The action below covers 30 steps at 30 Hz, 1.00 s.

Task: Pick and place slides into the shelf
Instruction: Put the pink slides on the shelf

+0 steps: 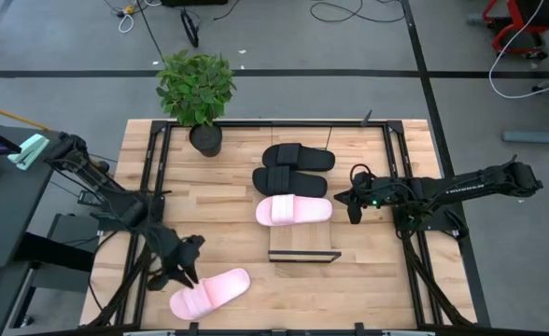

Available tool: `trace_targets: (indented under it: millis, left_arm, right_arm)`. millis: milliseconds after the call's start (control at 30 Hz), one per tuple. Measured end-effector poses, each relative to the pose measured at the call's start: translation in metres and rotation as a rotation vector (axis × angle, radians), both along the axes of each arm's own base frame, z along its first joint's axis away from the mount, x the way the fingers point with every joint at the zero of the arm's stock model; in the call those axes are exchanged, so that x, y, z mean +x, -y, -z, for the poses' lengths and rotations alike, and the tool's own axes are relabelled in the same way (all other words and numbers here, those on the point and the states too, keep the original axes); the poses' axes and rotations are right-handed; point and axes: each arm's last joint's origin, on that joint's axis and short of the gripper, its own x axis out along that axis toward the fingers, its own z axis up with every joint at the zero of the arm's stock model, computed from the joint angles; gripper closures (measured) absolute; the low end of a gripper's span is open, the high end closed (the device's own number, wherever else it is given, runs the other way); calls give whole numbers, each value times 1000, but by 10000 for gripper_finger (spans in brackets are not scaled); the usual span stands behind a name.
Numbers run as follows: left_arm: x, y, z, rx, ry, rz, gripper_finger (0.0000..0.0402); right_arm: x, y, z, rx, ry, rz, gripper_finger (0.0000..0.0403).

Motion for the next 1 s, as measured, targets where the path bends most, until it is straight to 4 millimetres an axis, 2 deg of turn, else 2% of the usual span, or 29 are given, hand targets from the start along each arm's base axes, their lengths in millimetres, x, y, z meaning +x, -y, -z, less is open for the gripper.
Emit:
trace_targets:
  millis: [133, 367, 533, 700, 800, 1000]
  left_arm:
    - [13, 11, 1, -33, -133, -73, 314]
    - [26, 22, 30, -69, -440, -248, 317]
    - [29, 32, 43, -149, -657, -290, 321]
    - [21, 44, 48, -220, -846, -405, 325]
    - [14, 51, 48, -271, -920, -540, 334]
    - [-1, 70, 46, -412, -890, -794, 359]
  right_arm:
    - [0, -1, 0, -3, 1, -46, 389]
    - [0, -3, 0, 3, -2, -112, 389]
    - [1, -4, 0, 10, -3, -160, 389]
    - [1, -5, 0, 11, -4, -193, 389]
    - [1, -6, 0, 3, -5, -218, 389]
    - [1, -6, 0, -1, -5, -231, 389]
